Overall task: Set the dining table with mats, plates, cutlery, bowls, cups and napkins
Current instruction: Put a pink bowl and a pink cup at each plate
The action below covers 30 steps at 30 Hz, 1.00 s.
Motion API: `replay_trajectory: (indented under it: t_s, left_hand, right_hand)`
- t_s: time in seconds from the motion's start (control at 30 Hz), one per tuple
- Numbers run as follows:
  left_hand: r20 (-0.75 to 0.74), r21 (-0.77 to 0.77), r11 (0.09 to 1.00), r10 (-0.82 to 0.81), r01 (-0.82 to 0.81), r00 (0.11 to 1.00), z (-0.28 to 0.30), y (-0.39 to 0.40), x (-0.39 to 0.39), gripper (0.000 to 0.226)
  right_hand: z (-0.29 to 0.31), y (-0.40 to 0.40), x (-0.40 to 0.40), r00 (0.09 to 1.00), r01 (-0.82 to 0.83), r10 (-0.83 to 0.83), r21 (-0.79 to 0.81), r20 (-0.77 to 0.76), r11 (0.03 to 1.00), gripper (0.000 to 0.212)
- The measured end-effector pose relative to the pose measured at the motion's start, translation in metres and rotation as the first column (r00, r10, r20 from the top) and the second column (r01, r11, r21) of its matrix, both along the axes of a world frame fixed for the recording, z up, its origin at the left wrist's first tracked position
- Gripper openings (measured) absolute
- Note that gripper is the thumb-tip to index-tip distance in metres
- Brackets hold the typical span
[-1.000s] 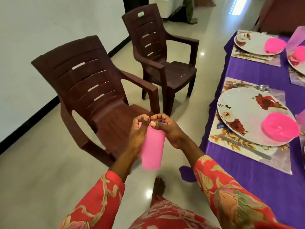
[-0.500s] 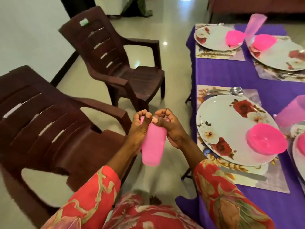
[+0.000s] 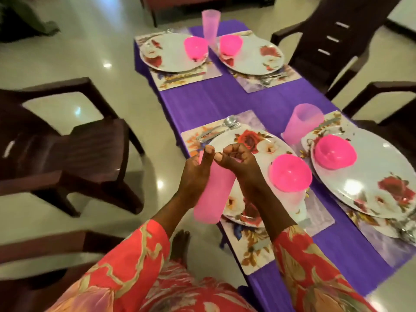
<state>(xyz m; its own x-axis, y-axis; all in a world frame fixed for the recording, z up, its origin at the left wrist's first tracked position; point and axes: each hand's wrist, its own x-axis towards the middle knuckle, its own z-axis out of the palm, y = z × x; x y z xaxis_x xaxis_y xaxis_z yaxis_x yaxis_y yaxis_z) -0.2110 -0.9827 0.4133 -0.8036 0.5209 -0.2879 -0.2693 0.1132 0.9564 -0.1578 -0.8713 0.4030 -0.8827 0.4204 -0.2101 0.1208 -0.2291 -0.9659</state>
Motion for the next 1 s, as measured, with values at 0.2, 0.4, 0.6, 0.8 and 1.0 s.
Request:
replay_trajectory:
  t_s: [0.2,0.4,0.6,0.8,1.0]
  left_hand:
    - [0.008,-0.03,0.943,-0.331,0.331,0.944,0.004,0.038,-0.061,0.098]
    - [-0.012,0.048,0.777,-0.628,0.628,0.778,0.021,0.077,-0.094,0.074]
    - [-0.073,0.105,0.64,-0.759,0.761,0.647,0.027,0.11,-0.087,0.056]
    - [-0.119,0.083,0.578,-0.803,0.812,0.584,0.033,0.135,-0.064,0.078]
    - [-0.068,0.067,0.614,-0.784,0.787,0.617,0.026,0.145,-0.042,0.071]
  right_hand:
    - [0.01,0.028,-0.028,0.979,0.201,-0.201,0.0,-0.027,0.98,0.063]
    - [0.027,0.049,-0.039,0.889,0.451,-0.453,-0.039,-0.07,0.891,0.048]
    - [0.056,0.072,-0.011,0.729,0.675,-0.667,-0.001,-0.153,0.738,0.063]
    - [0.072,0.084,0.03,0.473,0.88,-0.852,0.076,-0.222,0.469,0.036]
    - [0.076,0.093,0.082,0.218,0.962,-0.941,0.219,-0.26,0.163,0.045]
